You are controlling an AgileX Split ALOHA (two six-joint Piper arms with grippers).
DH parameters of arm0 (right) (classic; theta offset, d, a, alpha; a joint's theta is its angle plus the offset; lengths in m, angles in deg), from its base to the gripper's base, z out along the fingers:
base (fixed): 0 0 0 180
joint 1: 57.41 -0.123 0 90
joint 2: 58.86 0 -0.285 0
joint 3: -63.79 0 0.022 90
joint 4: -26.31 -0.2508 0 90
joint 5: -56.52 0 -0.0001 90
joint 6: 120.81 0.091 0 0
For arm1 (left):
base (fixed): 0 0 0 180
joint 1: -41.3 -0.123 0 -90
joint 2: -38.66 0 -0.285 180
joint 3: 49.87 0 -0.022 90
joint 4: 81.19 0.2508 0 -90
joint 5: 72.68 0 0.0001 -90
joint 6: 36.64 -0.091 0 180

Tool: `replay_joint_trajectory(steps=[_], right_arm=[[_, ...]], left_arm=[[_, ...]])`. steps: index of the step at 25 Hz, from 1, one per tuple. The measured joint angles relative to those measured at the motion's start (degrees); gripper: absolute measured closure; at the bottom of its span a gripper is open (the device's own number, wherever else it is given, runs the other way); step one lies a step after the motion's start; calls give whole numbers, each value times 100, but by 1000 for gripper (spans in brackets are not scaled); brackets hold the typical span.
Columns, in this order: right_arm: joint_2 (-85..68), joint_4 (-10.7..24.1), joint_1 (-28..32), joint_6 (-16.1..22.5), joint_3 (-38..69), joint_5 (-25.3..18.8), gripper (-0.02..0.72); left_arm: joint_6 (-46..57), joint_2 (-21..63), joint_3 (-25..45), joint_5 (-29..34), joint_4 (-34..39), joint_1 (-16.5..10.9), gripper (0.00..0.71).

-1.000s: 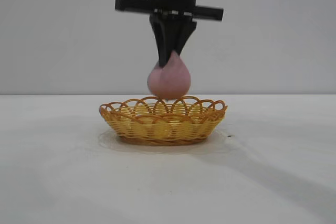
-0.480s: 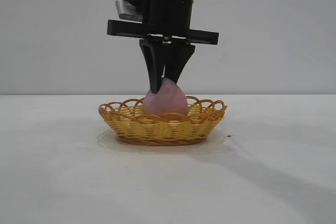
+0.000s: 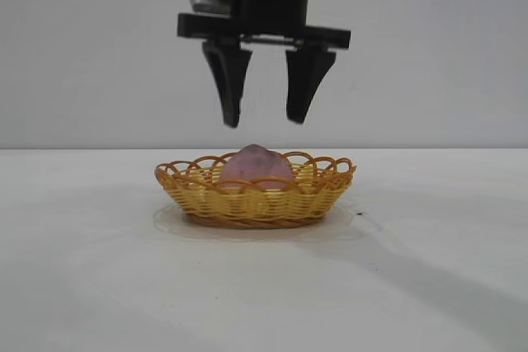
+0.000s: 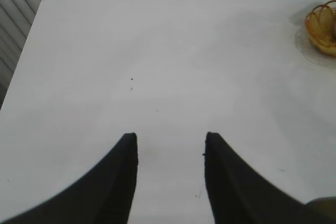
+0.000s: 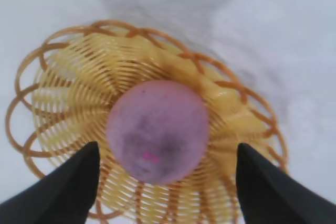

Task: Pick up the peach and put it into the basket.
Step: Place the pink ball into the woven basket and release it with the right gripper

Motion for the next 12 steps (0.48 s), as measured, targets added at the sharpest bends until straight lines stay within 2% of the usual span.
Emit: replay_joint_trajectory(steps=[5,6,9,12], right_arm=[[-102,-37,1058,119,0,-15,248],[-102,-61,1294,119,0,-24,227],[-102,-25,1816,119,0,-24,227],[-102,-14,2202,128,0,3,227]], left_arm=[[0,0,0,0,0,-14,425],[0,0,0,0,0,-88,425],[0,0,0,0,0,-388,425],[0,0,0,0,0,-462,425]])
